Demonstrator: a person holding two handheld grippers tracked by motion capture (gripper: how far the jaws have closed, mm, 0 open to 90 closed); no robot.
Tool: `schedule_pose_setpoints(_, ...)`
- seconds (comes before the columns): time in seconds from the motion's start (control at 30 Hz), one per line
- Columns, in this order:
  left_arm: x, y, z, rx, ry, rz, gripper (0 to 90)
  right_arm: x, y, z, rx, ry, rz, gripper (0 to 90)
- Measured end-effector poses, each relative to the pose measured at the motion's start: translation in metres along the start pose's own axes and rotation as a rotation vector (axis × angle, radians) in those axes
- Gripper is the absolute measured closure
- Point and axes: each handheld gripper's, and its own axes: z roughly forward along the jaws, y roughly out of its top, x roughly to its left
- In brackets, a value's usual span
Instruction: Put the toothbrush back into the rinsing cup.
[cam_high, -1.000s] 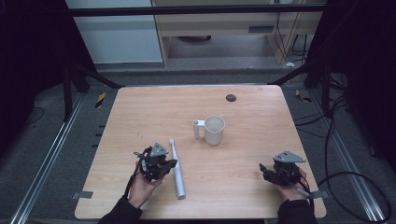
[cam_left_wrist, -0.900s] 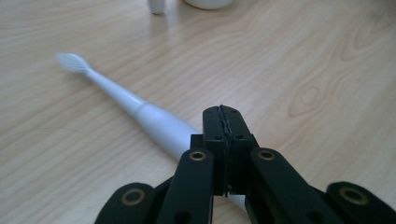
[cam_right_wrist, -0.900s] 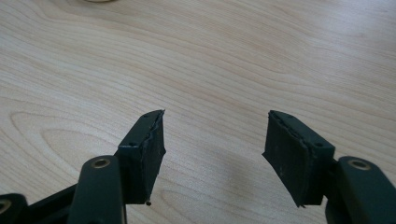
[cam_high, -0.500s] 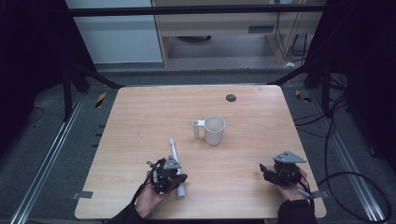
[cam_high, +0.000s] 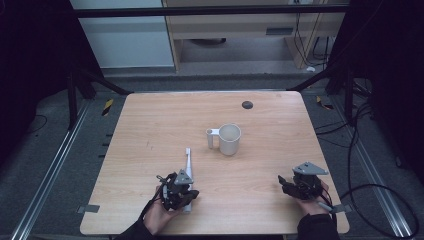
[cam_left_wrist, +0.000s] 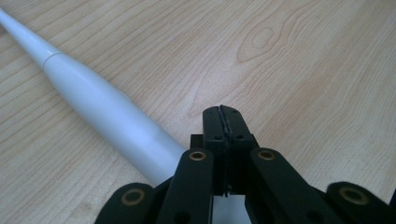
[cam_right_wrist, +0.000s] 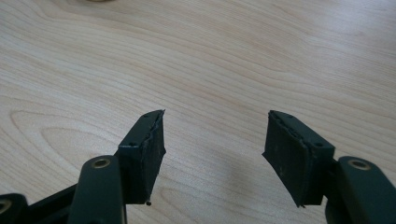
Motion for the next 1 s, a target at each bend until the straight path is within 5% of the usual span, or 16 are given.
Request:
schedule_pose_setpoints(0.7,0.005,-0.012,-0.005,0.024,0.000,-0.016,88.5,0.000,0.000,0.000,0.001,-0.002,-0.003,37.9)
schedule_pose_setpoints(1.0,0.011,-0.008,-0.022,-0.046,0.026,-0.038,83.8,0.000,0.000,0.000,-0.002,-0.005,-0.002,37.9)
